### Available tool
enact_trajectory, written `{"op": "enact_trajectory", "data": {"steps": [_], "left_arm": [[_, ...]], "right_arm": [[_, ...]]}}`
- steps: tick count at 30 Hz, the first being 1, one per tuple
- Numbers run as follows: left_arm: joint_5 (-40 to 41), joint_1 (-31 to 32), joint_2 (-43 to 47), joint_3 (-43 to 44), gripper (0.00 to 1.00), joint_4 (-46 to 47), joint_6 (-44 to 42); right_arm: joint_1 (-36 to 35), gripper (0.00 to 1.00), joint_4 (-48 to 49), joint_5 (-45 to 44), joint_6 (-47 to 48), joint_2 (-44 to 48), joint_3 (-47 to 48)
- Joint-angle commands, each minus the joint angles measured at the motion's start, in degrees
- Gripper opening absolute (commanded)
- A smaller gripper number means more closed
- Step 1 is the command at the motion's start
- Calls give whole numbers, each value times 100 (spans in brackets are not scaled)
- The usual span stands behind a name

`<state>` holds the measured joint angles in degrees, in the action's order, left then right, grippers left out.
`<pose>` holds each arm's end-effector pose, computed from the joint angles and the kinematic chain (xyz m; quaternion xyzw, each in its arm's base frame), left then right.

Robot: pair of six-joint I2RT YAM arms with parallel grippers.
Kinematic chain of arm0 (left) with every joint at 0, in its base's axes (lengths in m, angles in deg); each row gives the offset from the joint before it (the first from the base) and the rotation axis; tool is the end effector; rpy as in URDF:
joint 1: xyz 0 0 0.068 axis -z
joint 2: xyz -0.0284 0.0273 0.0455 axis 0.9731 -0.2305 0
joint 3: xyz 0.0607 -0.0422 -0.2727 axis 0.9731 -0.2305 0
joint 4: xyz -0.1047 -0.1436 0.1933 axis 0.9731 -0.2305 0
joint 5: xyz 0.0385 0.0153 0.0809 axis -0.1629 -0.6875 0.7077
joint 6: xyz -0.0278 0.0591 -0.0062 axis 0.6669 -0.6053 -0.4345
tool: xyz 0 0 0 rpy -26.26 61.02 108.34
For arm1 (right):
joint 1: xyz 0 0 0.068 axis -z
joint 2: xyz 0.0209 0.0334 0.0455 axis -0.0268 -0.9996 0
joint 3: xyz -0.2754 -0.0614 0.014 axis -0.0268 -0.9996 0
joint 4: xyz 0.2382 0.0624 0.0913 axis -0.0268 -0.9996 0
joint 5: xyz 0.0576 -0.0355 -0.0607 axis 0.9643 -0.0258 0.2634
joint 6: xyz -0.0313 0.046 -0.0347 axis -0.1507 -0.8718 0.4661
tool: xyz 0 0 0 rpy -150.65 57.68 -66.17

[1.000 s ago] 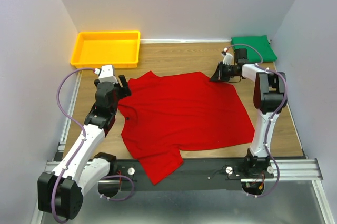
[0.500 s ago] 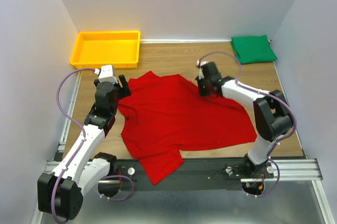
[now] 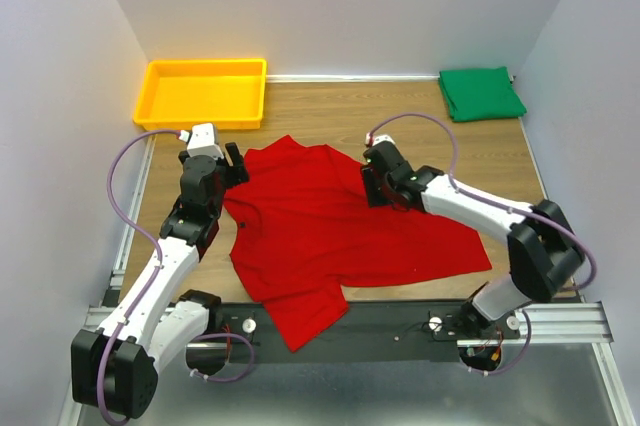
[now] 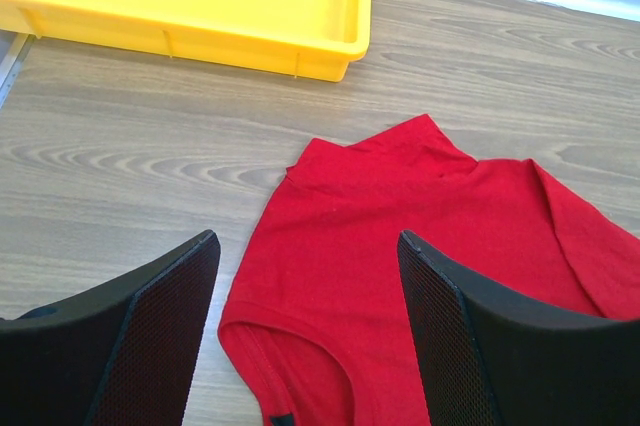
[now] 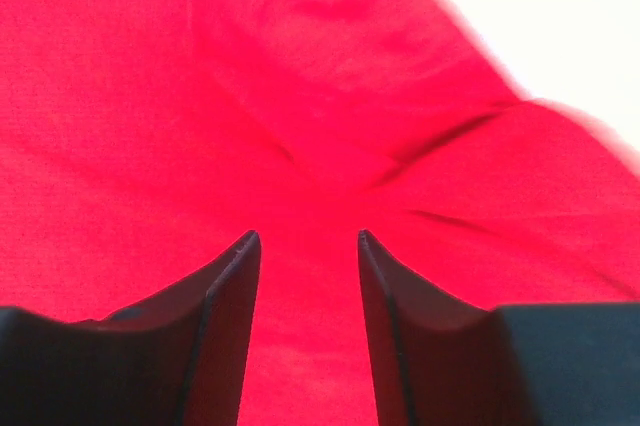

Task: Fold and stack the t-shirts
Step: Flatten the tshirt out

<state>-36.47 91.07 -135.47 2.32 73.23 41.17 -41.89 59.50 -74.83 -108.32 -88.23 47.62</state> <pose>0.2172 -0.0415 0.2823 -0.0985 0.7840 -0.0584 0.6101 0.2625 0.2070 0.2002 -0.1461 0.9384 0.0436 0.3102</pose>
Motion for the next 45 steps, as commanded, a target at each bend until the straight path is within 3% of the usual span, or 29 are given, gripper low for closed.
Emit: {"op": "enact_trajectory", "data": {"steps": [1,3,6,8,11,14,19,23,26,36,40,45], "left_arm": [[-142,28,60,66,79,44,5],[-151,28,25,83,79,44,6],[-169,28,-28,92,79,26,-12],[-177,28,-46,92,79,9,-3],[-177,20,-54,92,79,17,-12],[-195,28,-81,101,79,9,-12],[-204,28,-90,101,79,-9,-21],[-230,28,-107,109,79,-9,-21],[-256,20,-99,109,78,-18,-12],[-318,28,-143,127,78,-9,-12],[-327,28,-142,109,78,-9,-12],[-379,28,-186,118,77,-9,-12]], "right_arm": [[238,55,-213,-623,188,511,169],[677,56,-266,-624,285,511,249],[1590,57,-231,51,242,441,354],[2195,64,-178,752,233,336,486],[2637,73,-64,1334,224,37,740],[2919,73,50,1957,180,-393,978],[2946,67,138,2785,321,-877,1023],[2946,50,156,3287,426,-852,628],[2955,38,156,3471,435,-222,58],[2937,36,147,3973,-232,1774,-1929],[2937,38,77,3947,-286,2162,-2080],[2946,52,-2,3579,-303,1935,-1493]]}}
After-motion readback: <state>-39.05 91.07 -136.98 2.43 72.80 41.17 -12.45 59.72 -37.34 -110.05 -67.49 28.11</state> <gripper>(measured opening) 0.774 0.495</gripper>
